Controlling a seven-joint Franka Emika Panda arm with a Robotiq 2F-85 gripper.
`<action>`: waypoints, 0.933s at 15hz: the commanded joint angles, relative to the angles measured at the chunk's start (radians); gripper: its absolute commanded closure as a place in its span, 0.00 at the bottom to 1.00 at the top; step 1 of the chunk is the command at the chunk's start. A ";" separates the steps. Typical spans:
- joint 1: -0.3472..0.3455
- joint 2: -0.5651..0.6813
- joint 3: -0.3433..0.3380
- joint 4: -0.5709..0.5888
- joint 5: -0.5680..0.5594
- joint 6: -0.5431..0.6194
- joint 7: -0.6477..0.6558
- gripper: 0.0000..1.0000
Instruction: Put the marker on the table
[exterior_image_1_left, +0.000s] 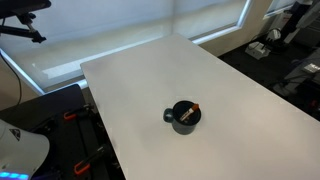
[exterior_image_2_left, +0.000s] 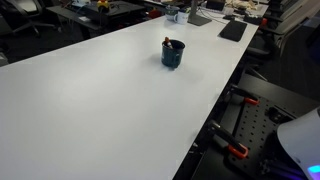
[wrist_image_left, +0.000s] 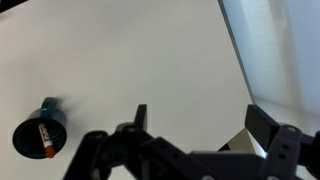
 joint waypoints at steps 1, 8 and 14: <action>-0.032 -0.013 0.040 -0.010 -0.070 0.092 0.045 0.00; -0.081 0.006 0.038 0.001 -0.220 0.203 0.134 0.00; -0.093 0.014 0.038 0.001 -0.233 0.208 0.140 0.00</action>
